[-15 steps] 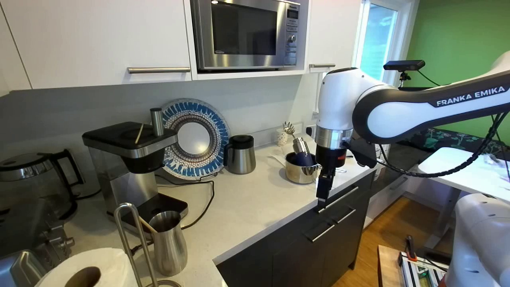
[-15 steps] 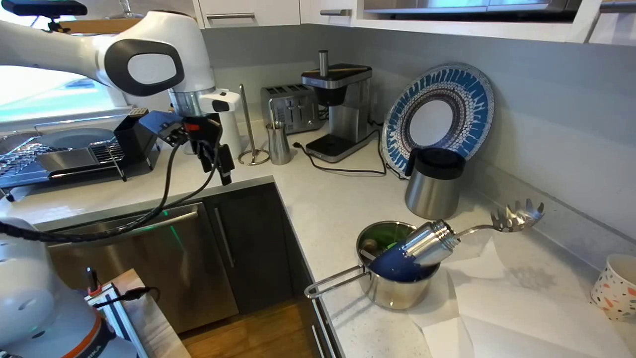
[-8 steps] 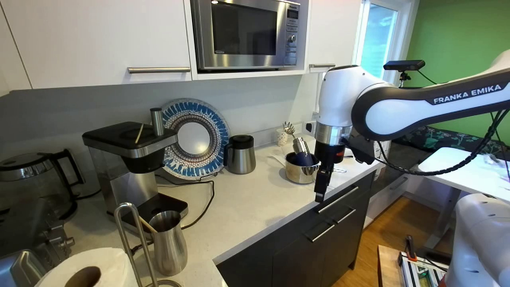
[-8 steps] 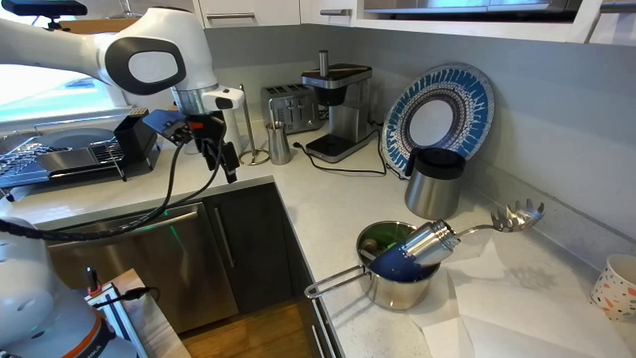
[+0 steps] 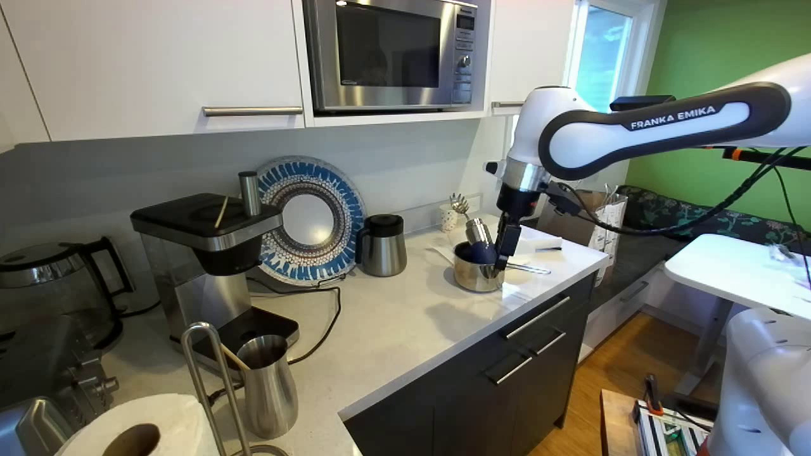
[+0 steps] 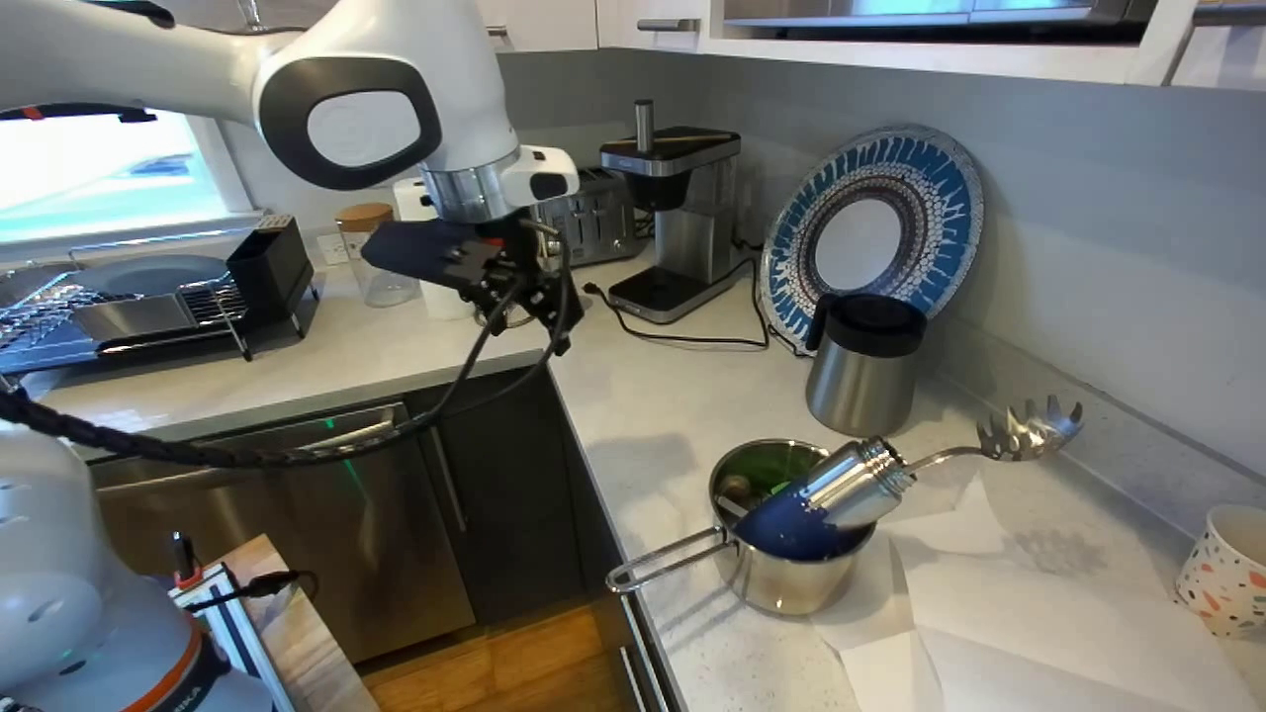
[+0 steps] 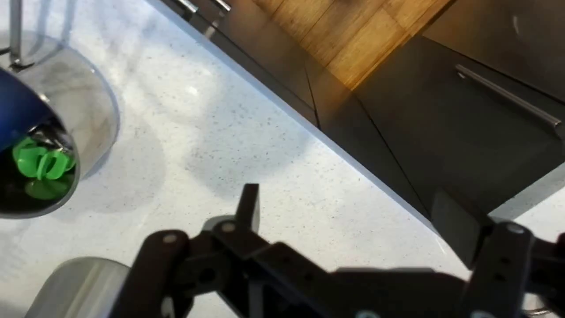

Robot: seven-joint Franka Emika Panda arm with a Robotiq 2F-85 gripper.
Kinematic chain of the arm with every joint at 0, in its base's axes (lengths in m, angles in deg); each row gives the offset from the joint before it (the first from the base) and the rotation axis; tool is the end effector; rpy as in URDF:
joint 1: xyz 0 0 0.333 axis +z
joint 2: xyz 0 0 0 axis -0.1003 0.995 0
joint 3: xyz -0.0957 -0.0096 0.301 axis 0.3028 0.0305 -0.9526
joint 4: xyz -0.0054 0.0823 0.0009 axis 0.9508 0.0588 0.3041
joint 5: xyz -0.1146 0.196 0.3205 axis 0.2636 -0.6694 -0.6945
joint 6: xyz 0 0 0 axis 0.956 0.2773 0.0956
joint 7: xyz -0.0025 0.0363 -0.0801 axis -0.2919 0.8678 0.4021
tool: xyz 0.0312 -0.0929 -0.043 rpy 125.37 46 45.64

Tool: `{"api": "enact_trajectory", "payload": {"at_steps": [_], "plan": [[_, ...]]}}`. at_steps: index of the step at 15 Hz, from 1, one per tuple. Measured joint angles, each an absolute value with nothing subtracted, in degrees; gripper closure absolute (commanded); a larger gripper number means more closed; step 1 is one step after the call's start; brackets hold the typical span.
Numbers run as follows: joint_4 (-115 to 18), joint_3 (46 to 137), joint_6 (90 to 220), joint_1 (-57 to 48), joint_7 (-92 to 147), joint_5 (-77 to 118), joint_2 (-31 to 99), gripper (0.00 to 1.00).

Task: Move the vacuum flask from the pot to the counter

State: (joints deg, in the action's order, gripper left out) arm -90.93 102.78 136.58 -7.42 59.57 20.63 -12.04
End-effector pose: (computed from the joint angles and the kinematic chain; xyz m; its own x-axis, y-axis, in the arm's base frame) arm 0.3960 -0.1335 0.5322 0.9549 0.2256 0.1932 0.2266 -0.9738 0.0175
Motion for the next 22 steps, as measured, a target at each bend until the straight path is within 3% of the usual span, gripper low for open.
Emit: {"api": "enact_trajectory", "payload": {"at_steps": [6,12,19,22], "plan": [[-79.5,109.7,136.9,-10.3,78.3,24.9,-1.0,0.0],[-73.2,110.3,149.7,-15.8,79.3,27.5,10.2,0.0],[-71.7,109.7,149.5,-16.4,78.2,27.5,11.5,0.0],[-68.7,109.4,142.3,-17.8,74.1,27.0,13.2,0.0]]}}
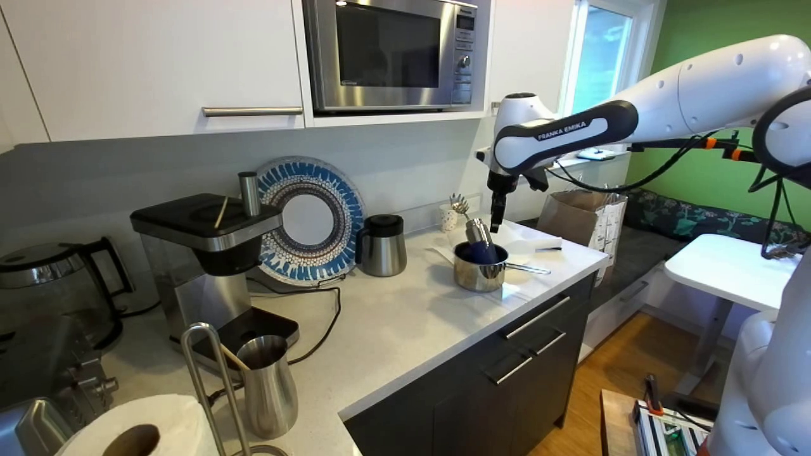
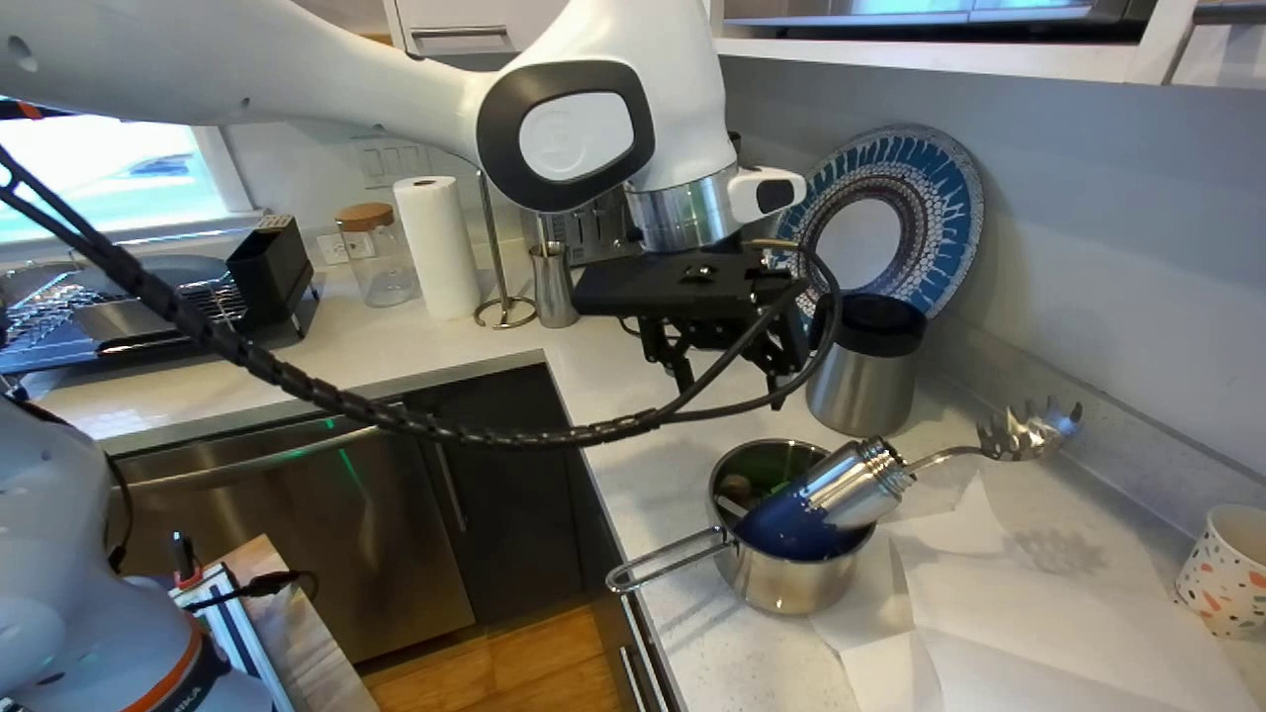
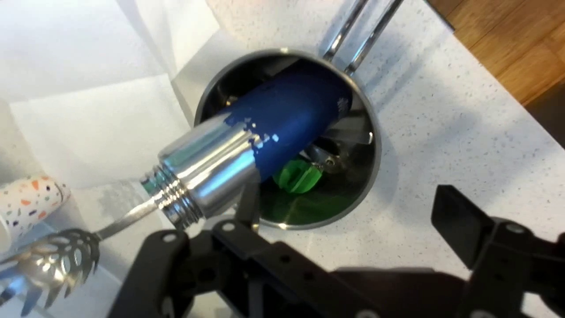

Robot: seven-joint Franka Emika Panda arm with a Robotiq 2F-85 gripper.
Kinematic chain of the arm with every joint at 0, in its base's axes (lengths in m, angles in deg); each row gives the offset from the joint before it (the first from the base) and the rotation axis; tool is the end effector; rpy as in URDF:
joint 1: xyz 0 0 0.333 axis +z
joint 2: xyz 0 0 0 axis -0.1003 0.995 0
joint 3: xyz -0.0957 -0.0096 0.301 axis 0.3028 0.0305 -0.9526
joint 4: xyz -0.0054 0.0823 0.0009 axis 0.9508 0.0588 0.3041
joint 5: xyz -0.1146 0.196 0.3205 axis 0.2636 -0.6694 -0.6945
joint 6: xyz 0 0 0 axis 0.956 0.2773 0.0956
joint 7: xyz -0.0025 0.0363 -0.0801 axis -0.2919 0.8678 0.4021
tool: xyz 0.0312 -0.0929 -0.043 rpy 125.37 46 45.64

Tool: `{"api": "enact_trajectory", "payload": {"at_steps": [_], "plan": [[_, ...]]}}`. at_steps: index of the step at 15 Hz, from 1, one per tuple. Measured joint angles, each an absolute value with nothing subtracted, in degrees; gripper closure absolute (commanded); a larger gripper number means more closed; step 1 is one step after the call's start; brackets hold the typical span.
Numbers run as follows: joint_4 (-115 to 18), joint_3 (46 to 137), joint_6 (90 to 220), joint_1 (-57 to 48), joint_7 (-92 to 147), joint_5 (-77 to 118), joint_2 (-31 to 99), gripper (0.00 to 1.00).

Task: Move the vacuum flask from the pot to the counter

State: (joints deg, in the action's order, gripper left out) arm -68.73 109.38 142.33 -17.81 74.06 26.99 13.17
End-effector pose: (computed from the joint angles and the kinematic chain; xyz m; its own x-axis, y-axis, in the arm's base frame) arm 0.4599 -0.3199 0.5284 0.9713 0.2223 0.0846 0.1953 -0.9484 0.2499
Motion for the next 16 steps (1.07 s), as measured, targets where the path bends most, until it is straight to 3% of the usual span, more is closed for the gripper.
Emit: {"api": "enact_trajectory", "payload": {"at_steps": [4,16], "plan": [[-63.0,109.5,134.8,-20.9,68.0,26.2,18.2,0.0],[-58.4,108.6,134.4,-23.2,54.0,24.7,23.4,0.0]]}}
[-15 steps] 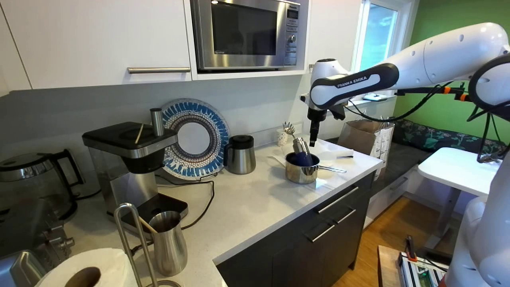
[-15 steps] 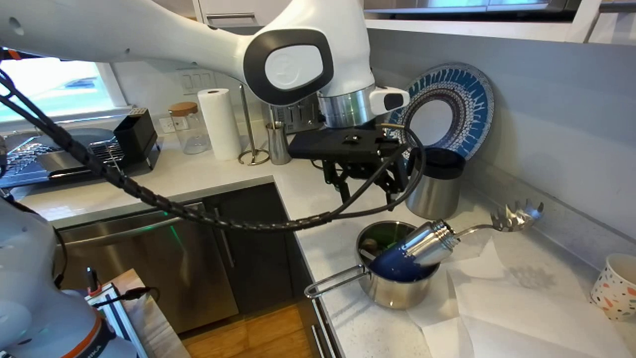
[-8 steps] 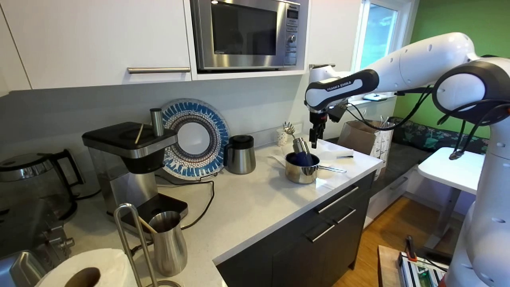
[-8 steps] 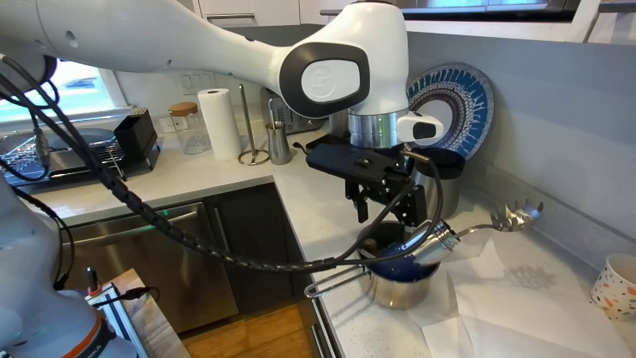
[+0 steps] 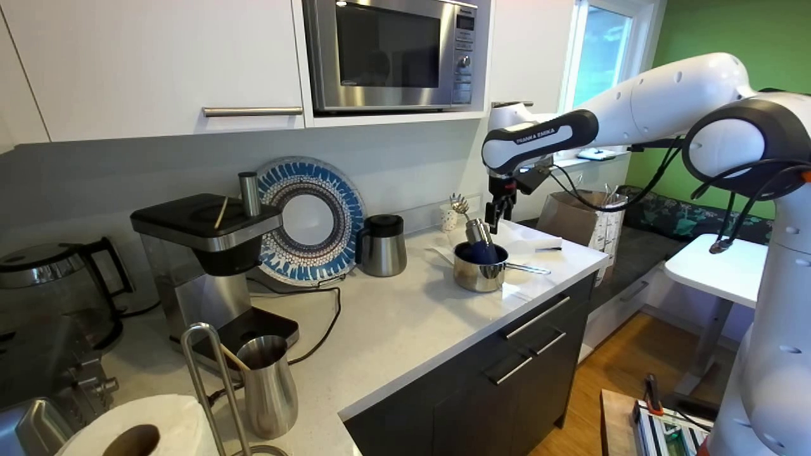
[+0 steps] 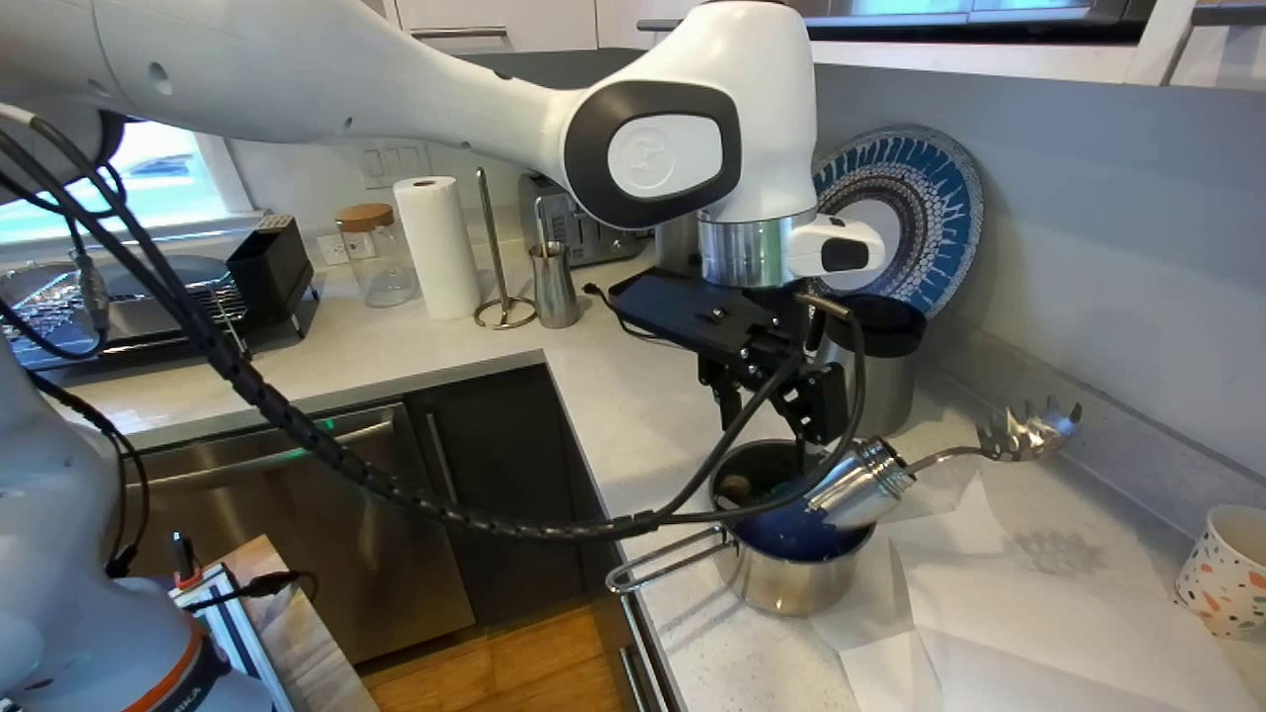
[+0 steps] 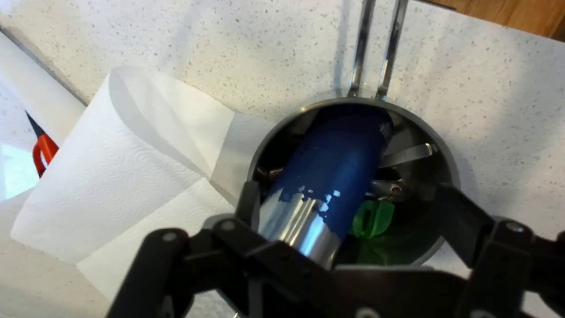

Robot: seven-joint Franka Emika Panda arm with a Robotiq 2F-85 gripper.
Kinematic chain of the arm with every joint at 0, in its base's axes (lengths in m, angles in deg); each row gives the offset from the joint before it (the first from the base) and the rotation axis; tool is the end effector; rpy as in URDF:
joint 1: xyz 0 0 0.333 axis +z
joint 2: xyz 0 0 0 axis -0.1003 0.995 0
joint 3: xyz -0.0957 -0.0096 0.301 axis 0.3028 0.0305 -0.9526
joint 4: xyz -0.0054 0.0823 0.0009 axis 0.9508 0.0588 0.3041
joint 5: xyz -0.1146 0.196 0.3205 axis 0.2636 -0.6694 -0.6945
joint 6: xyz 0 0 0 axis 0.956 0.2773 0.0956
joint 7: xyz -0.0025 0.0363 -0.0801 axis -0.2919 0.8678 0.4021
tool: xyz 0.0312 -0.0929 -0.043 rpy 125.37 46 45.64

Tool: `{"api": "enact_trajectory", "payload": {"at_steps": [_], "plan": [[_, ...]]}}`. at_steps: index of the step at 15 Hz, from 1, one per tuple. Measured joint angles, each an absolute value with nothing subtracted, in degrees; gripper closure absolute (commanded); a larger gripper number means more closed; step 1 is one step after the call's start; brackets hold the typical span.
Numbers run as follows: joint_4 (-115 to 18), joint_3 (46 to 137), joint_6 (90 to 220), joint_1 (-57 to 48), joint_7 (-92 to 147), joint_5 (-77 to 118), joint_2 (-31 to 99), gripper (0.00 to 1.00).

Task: Move the vacuum flask from the pot to the counter

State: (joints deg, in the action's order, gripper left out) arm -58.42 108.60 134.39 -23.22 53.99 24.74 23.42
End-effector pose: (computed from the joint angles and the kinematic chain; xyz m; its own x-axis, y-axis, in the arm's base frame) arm 0.4726 -0.3726 0.5064 0.9721 -0.2310 0.0398 -0.2343 -0.9544 0.1849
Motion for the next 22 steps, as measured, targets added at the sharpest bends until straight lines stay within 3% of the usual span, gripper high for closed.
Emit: {"api": "enact_trajectory", "payload": {"at_steps": [14,22], "plan": [[-60.6,107.9,151.7,-23.5,22.7,23.2,31.4,0.0],[-60.5,108.2,153.1,-23.7,20.7,23.4,32.4,0.0]]}}
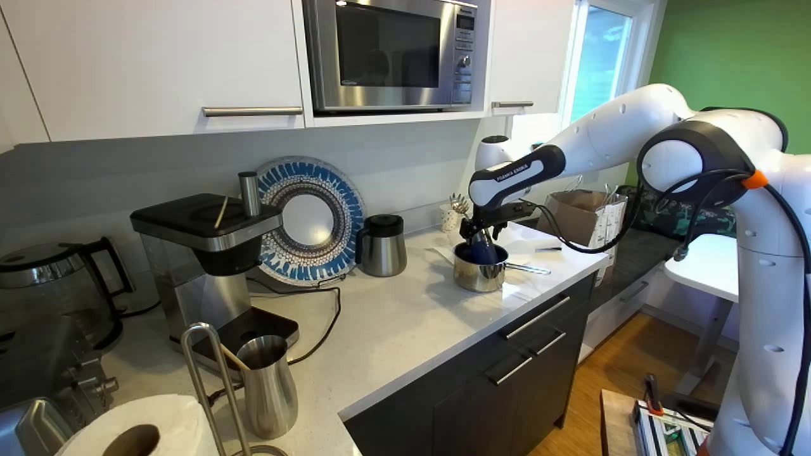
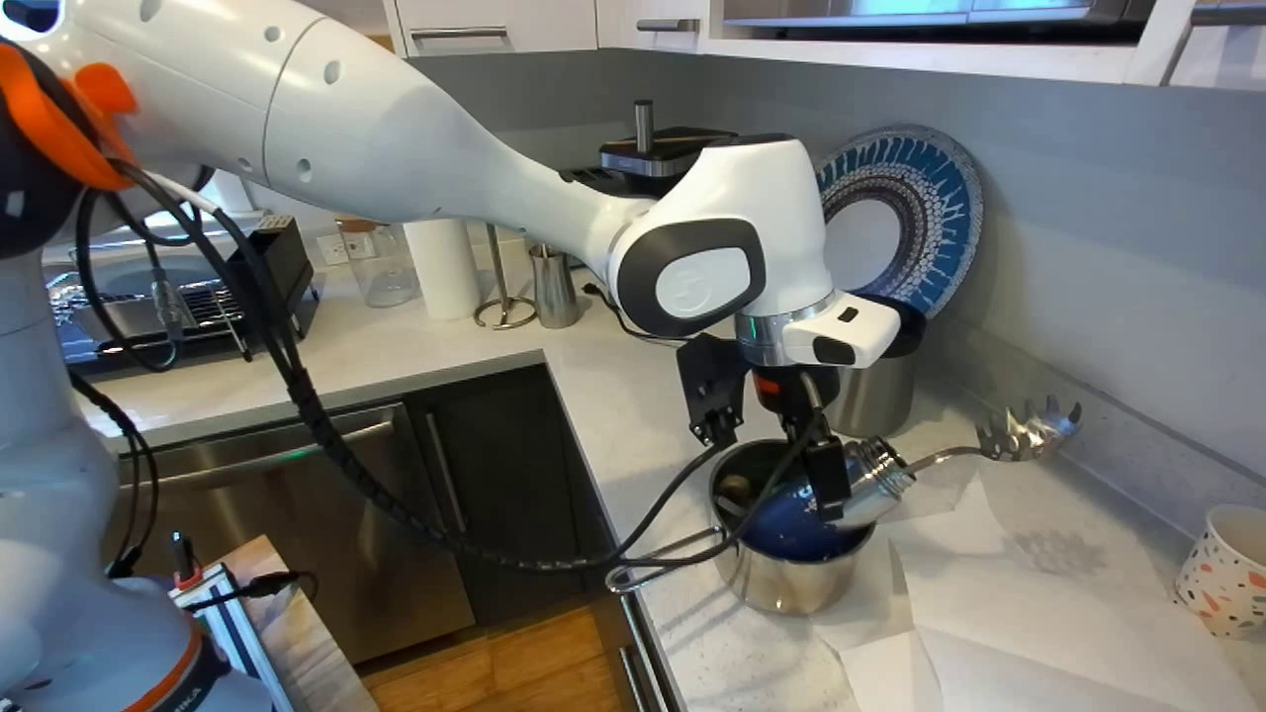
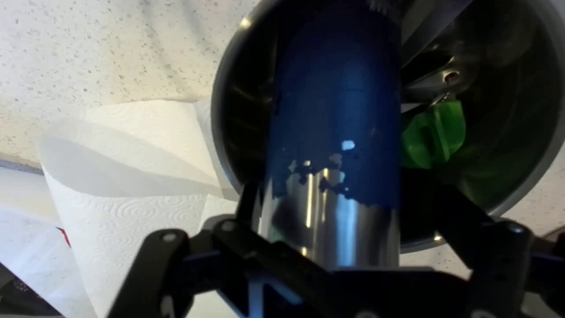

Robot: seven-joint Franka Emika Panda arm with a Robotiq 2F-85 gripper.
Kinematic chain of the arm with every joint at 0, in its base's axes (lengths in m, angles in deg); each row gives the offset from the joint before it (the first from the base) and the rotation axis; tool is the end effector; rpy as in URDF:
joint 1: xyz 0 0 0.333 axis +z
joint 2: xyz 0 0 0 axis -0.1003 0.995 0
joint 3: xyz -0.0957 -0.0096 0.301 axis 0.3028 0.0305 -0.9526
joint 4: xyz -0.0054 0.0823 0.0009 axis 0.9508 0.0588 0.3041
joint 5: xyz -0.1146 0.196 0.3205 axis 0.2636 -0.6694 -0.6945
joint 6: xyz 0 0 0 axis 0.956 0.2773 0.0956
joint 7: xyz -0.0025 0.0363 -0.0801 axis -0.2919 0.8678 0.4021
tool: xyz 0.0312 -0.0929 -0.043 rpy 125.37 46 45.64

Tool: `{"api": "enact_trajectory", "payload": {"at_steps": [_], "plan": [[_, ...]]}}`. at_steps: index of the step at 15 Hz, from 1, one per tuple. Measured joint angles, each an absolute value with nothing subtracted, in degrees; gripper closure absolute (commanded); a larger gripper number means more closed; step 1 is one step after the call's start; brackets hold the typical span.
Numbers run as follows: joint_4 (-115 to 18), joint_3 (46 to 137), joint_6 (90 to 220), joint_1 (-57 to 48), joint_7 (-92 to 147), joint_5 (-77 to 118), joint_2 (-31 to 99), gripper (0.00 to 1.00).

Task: Move the vacuum flask from the pot to the counter

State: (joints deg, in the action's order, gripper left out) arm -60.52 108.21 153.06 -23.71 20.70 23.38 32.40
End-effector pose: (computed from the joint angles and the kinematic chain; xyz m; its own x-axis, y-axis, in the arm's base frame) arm 0.5144 -0.3888 0.4297 0.6929 -0.6685 0.2701 -0.7140 -0.6883 0.1279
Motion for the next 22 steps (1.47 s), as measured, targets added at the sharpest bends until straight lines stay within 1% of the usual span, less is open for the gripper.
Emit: {"api": "enact_trajectory", "payload": {"at_steps": [11,12,14,15,16,22], "plan": [[-59.3,110.0,158.6,-23.7,15.8,24.6,35.6,0.0],[-59.3,110.1,159.6,-23.7,15.0,24.8,36.0,0.2],[-59.2,110.4,161.7,-23.7,13.8,25.1,36.5,0.32],[-59.2,110.5,162.5,-23.7,13.4,25.1,36.6,0.42],[-59.2,110.5,162.8,-23.7,13.1,25.1,36.6,0.43],[-59.2,110.8,162.9,-23.7,12.9,25.1,36.6,0.43]]}}
